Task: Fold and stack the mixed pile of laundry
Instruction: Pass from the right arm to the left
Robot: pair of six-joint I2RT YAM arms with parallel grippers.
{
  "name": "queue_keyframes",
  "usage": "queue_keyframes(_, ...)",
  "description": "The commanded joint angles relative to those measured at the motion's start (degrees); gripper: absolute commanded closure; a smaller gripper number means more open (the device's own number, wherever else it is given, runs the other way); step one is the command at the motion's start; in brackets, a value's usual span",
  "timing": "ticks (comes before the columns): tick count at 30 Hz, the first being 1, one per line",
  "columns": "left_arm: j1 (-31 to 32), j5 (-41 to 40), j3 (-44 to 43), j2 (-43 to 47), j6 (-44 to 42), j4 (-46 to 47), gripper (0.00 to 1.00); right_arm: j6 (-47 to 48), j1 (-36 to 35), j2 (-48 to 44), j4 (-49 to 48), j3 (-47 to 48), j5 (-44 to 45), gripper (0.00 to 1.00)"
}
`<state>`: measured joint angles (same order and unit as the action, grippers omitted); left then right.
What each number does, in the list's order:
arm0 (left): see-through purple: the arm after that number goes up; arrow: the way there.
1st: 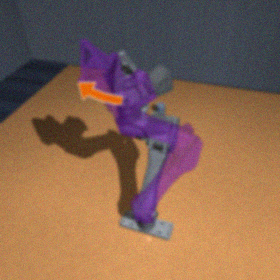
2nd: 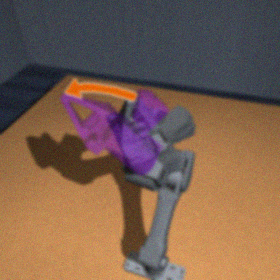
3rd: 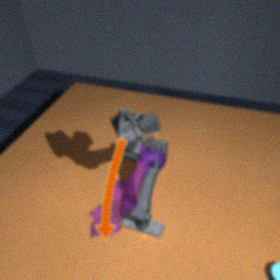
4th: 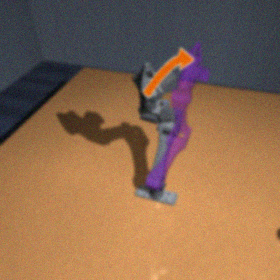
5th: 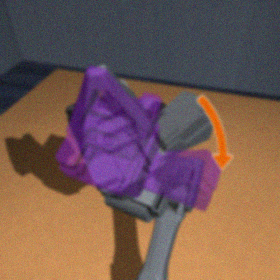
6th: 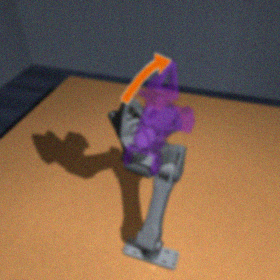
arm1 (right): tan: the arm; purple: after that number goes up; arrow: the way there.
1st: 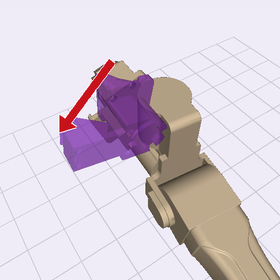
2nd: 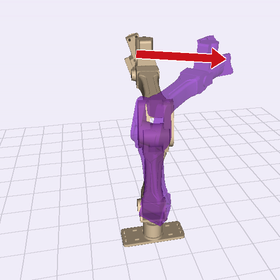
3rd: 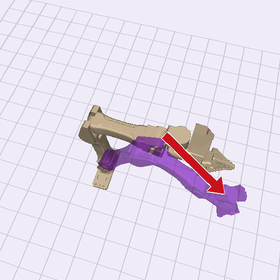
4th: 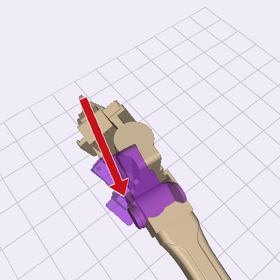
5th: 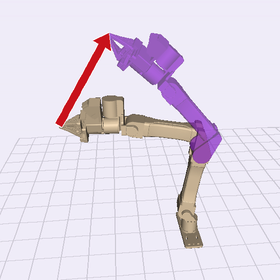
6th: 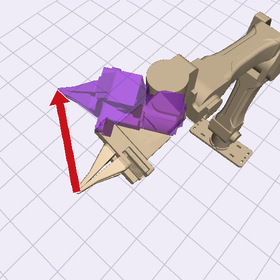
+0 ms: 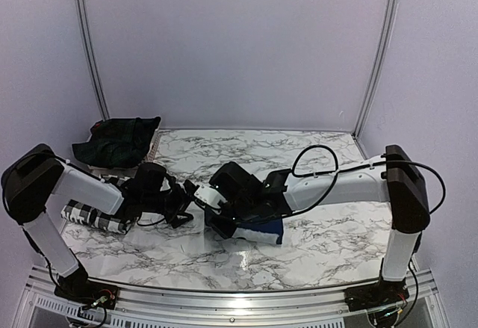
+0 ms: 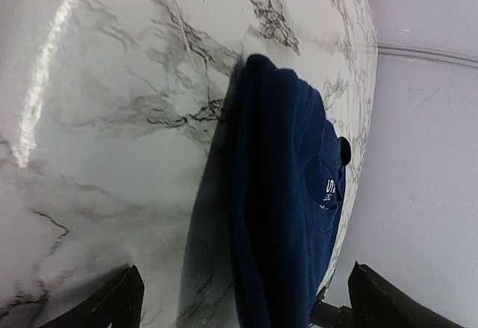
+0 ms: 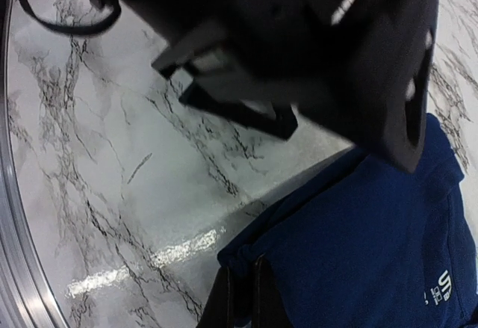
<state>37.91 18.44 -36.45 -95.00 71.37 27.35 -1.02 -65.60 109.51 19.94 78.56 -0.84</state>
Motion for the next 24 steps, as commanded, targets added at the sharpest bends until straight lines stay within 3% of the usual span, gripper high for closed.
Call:
queue_keyframes(1, 2.98, 1.82, -3.08, -4.1, 3.88, 6.42, 0.01, -1.16, -0.25, 1.69, -3.17, 5.24, -0.64, 1.0)
queue_keyframes(5, 4.32, 1.35, -3.53, -6.3, 5.47, 8.14, 0.04, -1.16, -0.68, 3.14, -3.02, 7.51, -0.35, 1.0)
queue_keyframes(8, 4.45, 1.43, -3.76, -7.56, 5.48, 9.28, 0.17, -1.17, -1.4, 3.5, -3.1, 8.4, 0.29, 1.0)
queue_keyframes(13, 4.03, 3.01, -3.69, -7.29, 3.12, 9.21, 0.73, -1.3, -1.93, 2.64, -2.28, 7.91, 0.58, 1.0)
queue_keyframes(15, 3.65, 3.49, -3.15, -6.1, 1.74, 7.34, 0.88, -1.71, -1.98, 0.89, -2.3, 6.75, 2.73, 0.91)
queue_keyframes(17, 3.04, 3.71, -3.53, -4.53, -1.29, 1.2, 1.0, -2.18, -1.98, -1.59, -2.9, 5.06, 3.27, 0.76)
queue_keyframes(20, 2.78, 2.23, -5.72, -1.21, -8.87, -12.54, 1.0, -3.19, -1.91, -5.86, -3.48, 2.64, 4.42, 0.6)
queue_keyframes(24, 2.57, -4.85, -14.19, 2.63, -25.36, -39.42, 1.0, -4.61, -1.81, -12.2, -3.53, -1.08, 6.76, 0.37)
